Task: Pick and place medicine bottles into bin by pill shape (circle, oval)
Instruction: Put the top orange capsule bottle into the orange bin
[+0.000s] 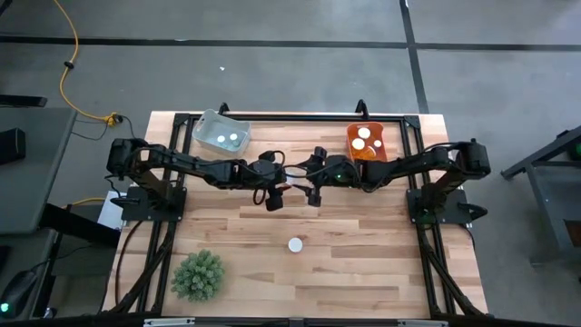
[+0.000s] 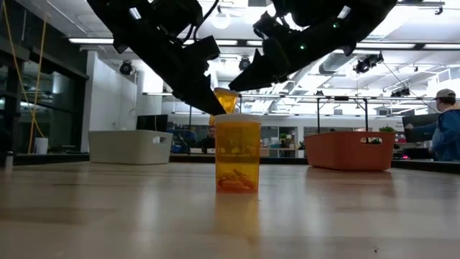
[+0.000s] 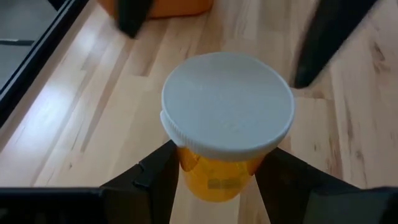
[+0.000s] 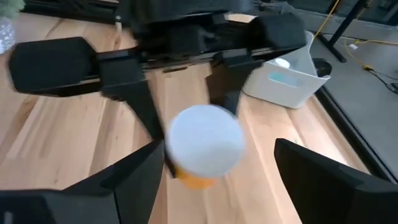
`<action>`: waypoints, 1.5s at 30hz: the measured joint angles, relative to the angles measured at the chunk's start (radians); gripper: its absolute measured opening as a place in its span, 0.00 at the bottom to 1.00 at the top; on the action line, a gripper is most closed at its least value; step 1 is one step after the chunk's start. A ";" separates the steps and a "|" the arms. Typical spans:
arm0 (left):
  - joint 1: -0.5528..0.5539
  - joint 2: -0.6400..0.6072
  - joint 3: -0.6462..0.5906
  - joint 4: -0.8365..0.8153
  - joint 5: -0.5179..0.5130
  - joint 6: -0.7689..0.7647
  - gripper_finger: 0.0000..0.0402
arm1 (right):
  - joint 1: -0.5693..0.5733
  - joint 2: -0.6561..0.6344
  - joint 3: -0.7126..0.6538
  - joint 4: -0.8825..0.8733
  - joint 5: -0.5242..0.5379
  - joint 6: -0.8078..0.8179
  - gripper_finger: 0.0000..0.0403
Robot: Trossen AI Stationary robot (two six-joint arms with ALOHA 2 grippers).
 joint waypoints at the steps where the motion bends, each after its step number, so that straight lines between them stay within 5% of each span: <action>1: -0.003 0.000 0.000 0.003 0.005 0.005 0.44 | -0.002 0.000 0.000 0.005 -0.003 0.002 0.74; 15: -0.020 0.001 0.000 0.070 0.028 0.042 0.44 | -0.003 0.010 0.000 0.046 -0.099 0.052 0.73; 31: -0.019 0.001 0.000 0.097 0.023 0.042 0.44 | -0.004 0.010 0.000 0.037 -0.105 0.057 0.49; 45: -0.019 0.001 0.001 0.045 0.046 0.003 0.51 | -0.004 0.004 0.000 -0.002 -0.104 0.026 0.48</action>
